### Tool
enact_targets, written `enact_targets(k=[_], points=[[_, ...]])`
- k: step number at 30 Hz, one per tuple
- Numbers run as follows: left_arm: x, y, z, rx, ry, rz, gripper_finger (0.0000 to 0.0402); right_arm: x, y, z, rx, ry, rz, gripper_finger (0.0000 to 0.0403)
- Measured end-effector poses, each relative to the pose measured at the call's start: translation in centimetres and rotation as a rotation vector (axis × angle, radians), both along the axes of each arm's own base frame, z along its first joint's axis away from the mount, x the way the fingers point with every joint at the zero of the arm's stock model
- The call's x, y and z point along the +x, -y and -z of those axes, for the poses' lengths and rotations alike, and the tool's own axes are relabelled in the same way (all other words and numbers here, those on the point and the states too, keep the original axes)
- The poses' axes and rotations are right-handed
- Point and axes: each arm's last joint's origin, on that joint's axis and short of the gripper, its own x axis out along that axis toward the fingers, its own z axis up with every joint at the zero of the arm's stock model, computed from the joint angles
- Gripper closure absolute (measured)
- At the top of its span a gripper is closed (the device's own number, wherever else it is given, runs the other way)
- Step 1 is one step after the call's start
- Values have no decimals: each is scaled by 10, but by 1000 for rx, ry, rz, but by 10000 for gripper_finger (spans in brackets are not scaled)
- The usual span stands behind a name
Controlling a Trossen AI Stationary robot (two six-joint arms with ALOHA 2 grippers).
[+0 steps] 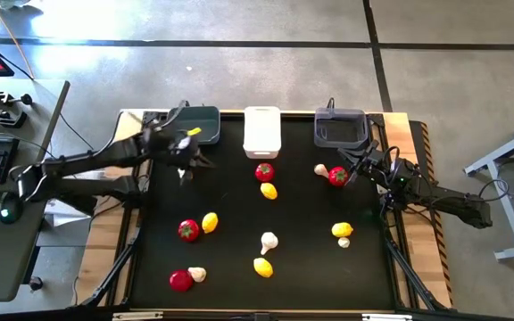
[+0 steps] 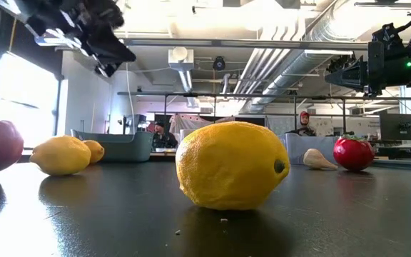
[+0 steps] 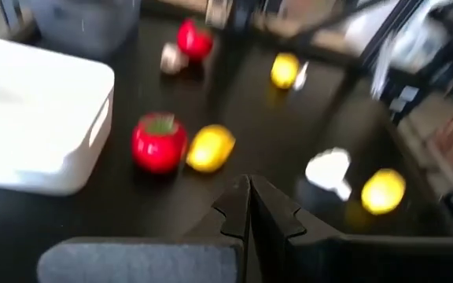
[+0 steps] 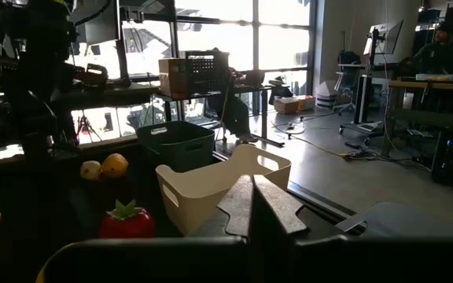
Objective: Sort produce into baskets
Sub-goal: Put the yellow lemon into the white bin
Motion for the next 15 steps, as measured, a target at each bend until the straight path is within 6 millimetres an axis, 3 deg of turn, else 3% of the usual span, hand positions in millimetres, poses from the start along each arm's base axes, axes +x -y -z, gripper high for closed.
enact_targets(k=[8,15], points=[[24,-20,-7,42,-410,104,401,0,0,0,0,0,0,402],[22,-32,3,102,-546,194,401,0,0,0,0,0,0,402]])
